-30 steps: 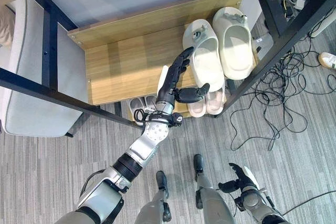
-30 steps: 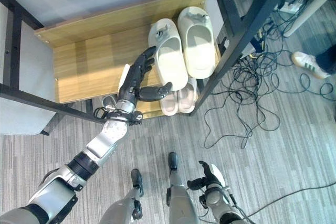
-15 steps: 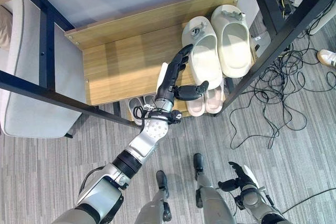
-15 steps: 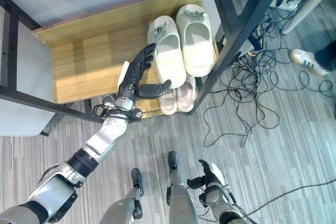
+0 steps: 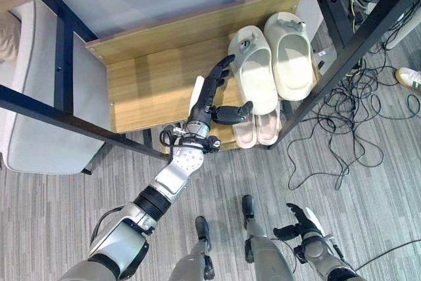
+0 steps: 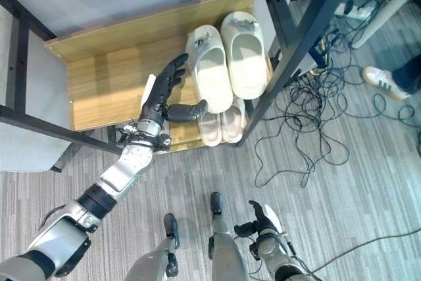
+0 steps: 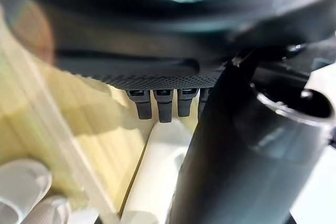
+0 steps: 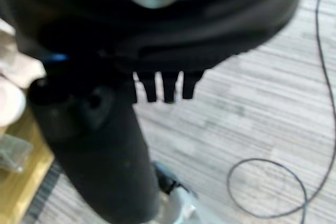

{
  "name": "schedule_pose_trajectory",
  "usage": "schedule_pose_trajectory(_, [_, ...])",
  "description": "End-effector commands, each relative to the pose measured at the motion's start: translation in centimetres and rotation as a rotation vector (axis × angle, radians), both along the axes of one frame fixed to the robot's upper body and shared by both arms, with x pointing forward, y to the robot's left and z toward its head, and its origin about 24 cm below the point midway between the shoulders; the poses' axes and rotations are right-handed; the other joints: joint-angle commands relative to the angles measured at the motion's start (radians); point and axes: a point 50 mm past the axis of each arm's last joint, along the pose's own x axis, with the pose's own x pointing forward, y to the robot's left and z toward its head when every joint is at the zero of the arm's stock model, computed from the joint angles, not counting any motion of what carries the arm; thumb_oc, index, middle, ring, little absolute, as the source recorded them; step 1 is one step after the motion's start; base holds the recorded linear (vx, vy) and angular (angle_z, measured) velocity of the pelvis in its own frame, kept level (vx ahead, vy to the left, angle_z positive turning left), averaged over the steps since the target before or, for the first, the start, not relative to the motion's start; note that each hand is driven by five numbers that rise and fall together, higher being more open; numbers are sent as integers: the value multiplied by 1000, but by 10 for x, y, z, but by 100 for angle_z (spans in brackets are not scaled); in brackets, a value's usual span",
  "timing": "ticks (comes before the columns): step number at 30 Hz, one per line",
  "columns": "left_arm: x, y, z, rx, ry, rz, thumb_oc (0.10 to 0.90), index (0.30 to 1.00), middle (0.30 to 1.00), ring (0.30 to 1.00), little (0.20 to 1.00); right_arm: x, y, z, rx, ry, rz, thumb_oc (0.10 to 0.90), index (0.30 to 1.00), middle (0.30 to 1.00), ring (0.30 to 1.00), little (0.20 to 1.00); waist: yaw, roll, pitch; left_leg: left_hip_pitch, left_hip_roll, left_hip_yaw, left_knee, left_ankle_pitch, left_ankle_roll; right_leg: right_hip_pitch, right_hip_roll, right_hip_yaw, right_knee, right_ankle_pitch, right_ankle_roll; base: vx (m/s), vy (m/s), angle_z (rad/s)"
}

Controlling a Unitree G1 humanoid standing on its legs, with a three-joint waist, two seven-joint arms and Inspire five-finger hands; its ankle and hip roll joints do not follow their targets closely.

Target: Arrange the slippers neatly on the shoe rack.

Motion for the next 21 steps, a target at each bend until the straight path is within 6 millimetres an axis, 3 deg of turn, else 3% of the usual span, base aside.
schedule_pose_trajectory(1, [-9, -12, 65, -141, -267, -86, 800, 900, 900, 900, 900, -21, -5, -9, 12, 42, -13, 800, 900, 900, 900, 900, 13, -7, -66, -72, 17, -51, -12, 70, -64, -32, -45, -46, 109, -124, 119, -16, -32, 11])
schedule_pose_trajectory(10, [-28, -7, 61, -194, -275, -168, 800, 900, 900, 900, 900, -25, 1, -13, 39, 57, -16, 800, 900, 900, 900, 900, 34, -18, -74, -61, 16, -58, -12, 71, -67, -7, -43, -65, 112, -131, 117, -13, -23, 14])
schedule_pose_trajectory(21, [-62, 3, 17, -240, -115, -353, 800, 900, 900, 900, 900, -37, 6, -21, 54, 109, -9, 800, 900, 900, 900, 900, 63, -35, -103, -7, 22, -66, -9, 65, -72, 76, -41, -98, 115, -155, 108, 8, -24, 8])
